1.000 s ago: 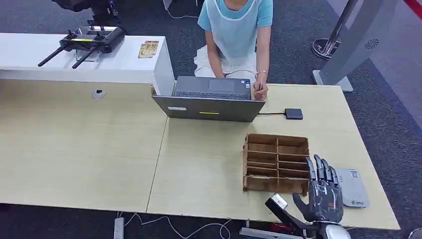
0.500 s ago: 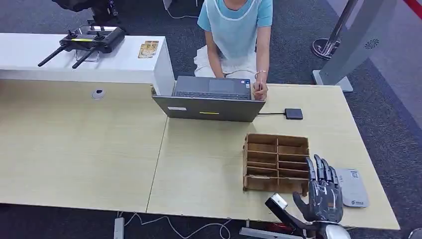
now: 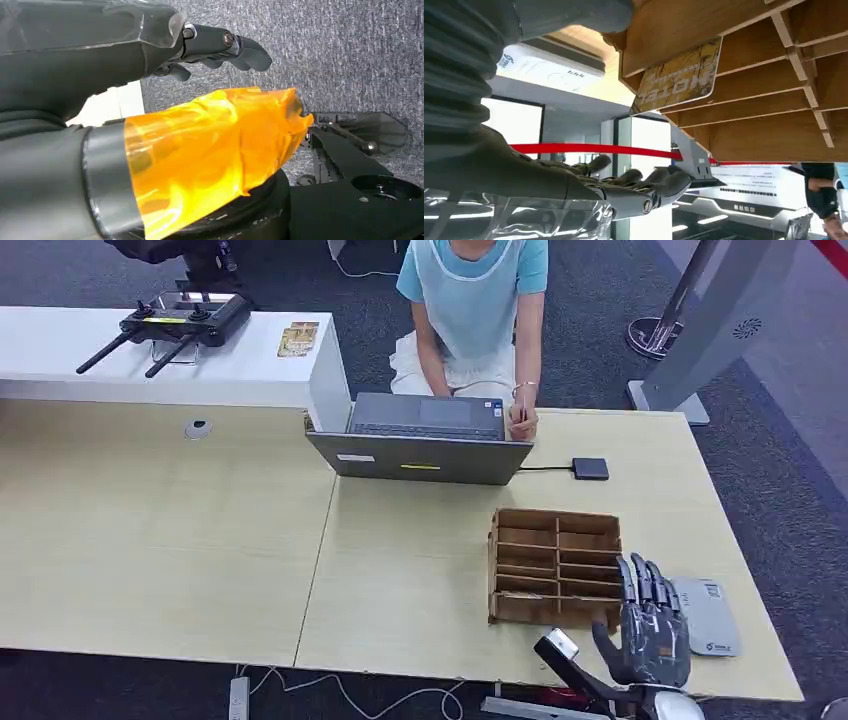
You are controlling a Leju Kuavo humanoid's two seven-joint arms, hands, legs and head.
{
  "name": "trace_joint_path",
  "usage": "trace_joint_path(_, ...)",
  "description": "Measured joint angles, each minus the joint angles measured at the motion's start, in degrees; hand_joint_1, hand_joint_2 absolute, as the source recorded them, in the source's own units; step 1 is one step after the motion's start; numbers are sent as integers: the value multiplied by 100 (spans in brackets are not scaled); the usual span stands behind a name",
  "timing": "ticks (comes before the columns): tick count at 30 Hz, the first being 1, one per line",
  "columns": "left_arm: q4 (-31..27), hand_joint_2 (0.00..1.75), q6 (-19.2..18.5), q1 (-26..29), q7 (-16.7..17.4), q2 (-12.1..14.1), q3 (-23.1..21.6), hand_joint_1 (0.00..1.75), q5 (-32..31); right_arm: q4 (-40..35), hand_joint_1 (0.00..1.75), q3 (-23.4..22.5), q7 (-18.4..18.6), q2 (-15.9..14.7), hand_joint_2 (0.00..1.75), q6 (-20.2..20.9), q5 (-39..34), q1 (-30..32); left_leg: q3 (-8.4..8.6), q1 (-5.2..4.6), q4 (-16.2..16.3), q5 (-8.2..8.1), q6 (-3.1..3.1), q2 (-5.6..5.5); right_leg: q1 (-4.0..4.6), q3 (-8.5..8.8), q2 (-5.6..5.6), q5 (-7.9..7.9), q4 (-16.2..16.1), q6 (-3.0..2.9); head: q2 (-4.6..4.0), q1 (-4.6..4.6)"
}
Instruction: Pass the card to the sensor for recognition and then transmit it.
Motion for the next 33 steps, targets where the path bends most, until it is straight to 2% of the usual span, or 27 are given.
trace_joint_path(2, 0, 0, -2, 1, 0, 0, 0, 0, -11, 20, 56, -7, 0, 9, 175, -2, 2, 0, 0, 0, 0, 0, 0, 0, 0, 0, 0, 0, 0, 0, 2, 0)
trace_joint_path(3, 0, 0, -2, 0, 0, 0, 0, 0, -17, 28, 147, -11, 0, 13, 175, -2, 4, 0, 0, 0, 0, 0, 0, 0, 0, 0, 0, 0, 0, 0, 0, 0)
trace_joint_path(5, 0, 0, -6, 1, 0, 0, 0, 0, -24, 37, 147, -13, 0, 20, 175, -2, 4, -1, 0, 0, 0, 0, 0, 0, 0, 0, 0, 0, 0, 0, 0, 0)
trace_joint_path(8, 0, 0, -9, 1, 0, 0, 0, 0, -35, 55, 112, -28, 0, 20, 175, -2, 4, -2, 0, 0, 0, 0, 0, 0, 0, 0, 0, 0, 0, 0, 2, 0)
trace_joint_path(10, 0, 0, -9, 1, 0, 0, 0, 0, -41, 55, 80, -42, 0, 20, 175, -2, 4, -2, 0, 0, 0, 0, 0, 0, 0, 0, 0, 0, 0, 0, 0, 0)
trace_joint_path(11, 0, 0, -7, 1, 0, 0, 0, 0, -42, 55, 80, -44, 0, 20, 175, -2, 4, -2, 0, 0, 0, 0, 0, 0, 0, 0, 0, 0, 0, 0, 0, 0)
trace_joint_path(12, 0, 0, -9, 2, 0, -2, 0, 0, -44, 55, 63, -46, 0, 20, 175, -2, -2, -2, 0, 0, 0, 0, 0, 0, 0, 0, 0, 0, 0, 0, 0, 0)
trace_joint_path(13, 0, 0, -9, 2, 2, -2, 0, 0, -48, 55, 59, -46, 0, 20, 175, -4, -4, -1, 0, 0, 0, 0, 0, 0, 0, 0, 0, 0, 0, 0, 2, 0)
trace_joint_path(24, 0, 0, -17, 4, 9, -48, 0, 0, -50, 48, 72, -122, 20, 20, 175, -4, 28, 14, 0, 0, 0, 0, 0, 0, 0, 0, 0, 0, 0, 0, 2, 0)
trace_joint_path(27, 0, 0, -18, 3, 15, -50, 0, 0, -48, 48, 93, -138, 20, 22, 175, -13, 35, 20, 0, 0, 0, 0, 0, 0, 0, 0, 0, 0, 0, 0, 0, 0)
trace_joint_path(31, 0, 0, -13, 4, 31, -57, 0, 0, -48, 48, 91, -140, 20, 24, 175, -35, 81, 25, 0, 0, 0, 0, 0, 0, 0, 0, 0, 0, 0, 0, 0, 0)
trace_joint_path(32, 0, 0, -11, 3, 37, -61, 0, 0, -48, 48, 96, -140, 20, 24, 175, -44, 83, 26, 1, 0, 0, 0, 0, 0, 0, 0, 0, 0, 0, 0, 2, 0)
trace_joint_path(33, 0, 0, -11, 3, 42, -63, 0, 0, -48, 48, 91, -140, 20, 26, 175, -46, 90, 28, 1, 0, 0, 0, 0, 0, 0, 0, 0, 0, 0, 0, 0, 0)
